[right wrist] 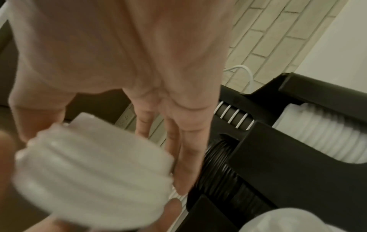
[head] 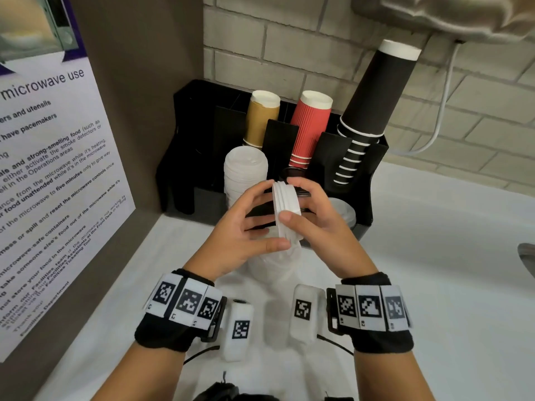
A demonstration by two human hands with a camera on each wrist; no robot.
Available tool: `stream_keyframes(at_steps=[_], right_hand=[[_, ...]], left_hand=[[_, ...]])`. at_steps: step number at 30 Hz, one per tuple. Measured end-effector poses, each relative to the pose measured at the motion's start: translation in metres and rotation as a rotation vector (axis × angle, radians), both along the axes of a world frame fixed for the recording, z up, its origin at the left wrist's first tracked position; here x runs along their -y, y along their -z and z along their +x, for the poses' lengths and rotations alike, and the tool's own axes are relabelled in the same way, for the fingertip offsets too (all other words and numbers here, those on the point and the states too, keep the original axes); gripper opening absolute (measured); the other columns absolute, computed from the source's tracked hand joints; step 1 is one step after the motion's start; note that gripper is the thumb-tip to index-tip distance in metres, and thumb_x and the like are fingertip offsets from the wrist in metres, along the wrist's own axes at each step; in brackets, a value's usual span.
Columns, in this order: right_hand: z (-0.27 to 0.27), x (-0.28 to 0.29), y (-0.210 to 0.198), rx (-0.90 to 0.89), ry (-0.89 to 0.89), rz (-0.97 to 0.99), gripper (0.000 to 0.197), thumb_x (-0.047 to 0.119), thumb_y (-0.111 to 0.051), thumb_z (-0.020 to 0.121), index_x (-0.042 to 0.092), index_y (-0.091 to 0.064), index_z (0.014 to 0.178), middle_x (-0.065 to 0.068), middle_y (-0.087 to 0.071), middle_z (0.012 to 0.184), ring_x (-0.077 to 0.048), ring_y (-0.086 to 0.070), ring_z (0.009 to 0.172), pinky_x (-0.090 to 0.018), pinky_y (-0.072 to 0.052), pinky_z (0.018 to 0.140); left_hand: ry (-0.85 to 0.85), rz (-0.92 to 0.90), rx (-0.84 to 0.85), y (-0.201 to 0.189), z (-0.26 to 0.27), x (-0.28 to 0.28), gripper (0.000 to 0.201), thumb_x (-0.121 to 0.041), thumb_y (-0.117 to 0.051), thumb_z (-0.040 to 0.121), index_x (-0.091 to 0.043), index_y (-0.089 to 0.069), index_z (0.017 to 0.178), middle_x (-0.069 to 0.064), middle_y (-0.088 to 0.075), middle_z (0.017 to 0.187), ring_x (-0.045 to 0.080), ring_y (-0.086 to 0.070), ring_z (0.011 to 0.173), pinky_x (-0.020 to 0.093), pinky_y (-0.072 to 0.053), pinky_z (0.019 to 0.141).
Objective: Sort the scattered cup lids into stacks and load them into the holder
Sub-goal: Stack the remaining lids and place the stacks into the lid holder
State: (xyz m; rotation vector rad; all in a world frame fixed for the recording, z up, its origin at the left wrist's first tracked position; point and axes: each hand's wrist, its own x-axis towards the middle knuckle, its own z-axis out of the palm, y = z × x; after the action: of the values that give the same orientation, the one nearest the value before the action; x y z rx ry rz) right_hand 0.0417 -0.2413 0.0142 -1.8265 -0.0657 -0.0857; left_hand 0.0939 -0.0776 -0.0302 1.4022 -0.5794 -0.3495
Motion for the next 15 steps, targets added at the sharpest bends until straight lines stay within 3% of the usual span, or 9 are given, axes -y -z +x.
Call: stream_keyframes(at_steps=[2, 4, 10, 15], right_hand=[[-0.0025, 0.0035, -0.0008, -0.009, -0.040, 0.019, 0.058, 0.044, -0.066, 0.076, 0.047, -0.045, 0.129, 0.000, -0.064, 0.115, -0.018, -0.065, 0.104, -0.039, -0.053, 0.090], [-0.0045, 0.0065, -0.0011, -0.013, -0.061, 0.055, 0.054, 0.039, -0.066, 0.078, 0.044, -0.048, 0.129, -0.001, -0.065, 0.117, -0.018, -0.067, 0.103, -0.043, -0.054, 0.091], [-0.0063, 0.0114, -0.0018, 0.031, -0.049, 0.015, 0.069, 0.026, -0.079, 0.069, 0.037, -0.050, 0.131, 0.005, -0.060, 0.122, -0.017, -0.064, 0.107, -0.037, -0.054, 0.090], [-0.0052, 0.0102, -0.0019, 0.081, -0.033, -0.030, 0.063, 0.022, -0.080, 0.072, 0.039, -0.051, 0.125, 0.015, -0.062, 0.113, -0.012, -0.064, 0.103, -0.032, -0.057, 0.083]], left_hand=[[0.014, 0.001, -0.003, -0.0006, 0.0006, -0.0015, 0.102, -0.043, -0.091, 0.052, -0.040, -0.041, 0.140, -0.009, -0.050, 0.142, 0.022, -0.060, 0.120, 0.051, -0.049, 0.100], [0.020, 0.011, 0.009, -0.0016, 0.0012, -0.0018, 0.099, -0.036, -0.091, 0.054, -0.038, -0.041, 0.140, -0.010, -0.050, 0.141, 0.022, -0.061, 0.117, 0.050, -0.050, 0.099], [0.013, 0.021, 0.060, -0.0037, 0.0026, 0.0012, 0.095, -0.033, -0.088, 0.055, -0.044, -0.042, 0.137, -0.015, -0.051, 0.138, 0.018, -0.062, 0.116, 0.044, -0.051, 0.099], [0.024, 0.023, 0.092, -0.0026, 0.0051, 0.0037, 0.097, -0.034, -0.091, 0.055, -0.044, -0.040, 0.137, -0.014, -0.049, 0.139, 0.014, -0.060, 0.118, 0.037, -0.050, 0.101]])
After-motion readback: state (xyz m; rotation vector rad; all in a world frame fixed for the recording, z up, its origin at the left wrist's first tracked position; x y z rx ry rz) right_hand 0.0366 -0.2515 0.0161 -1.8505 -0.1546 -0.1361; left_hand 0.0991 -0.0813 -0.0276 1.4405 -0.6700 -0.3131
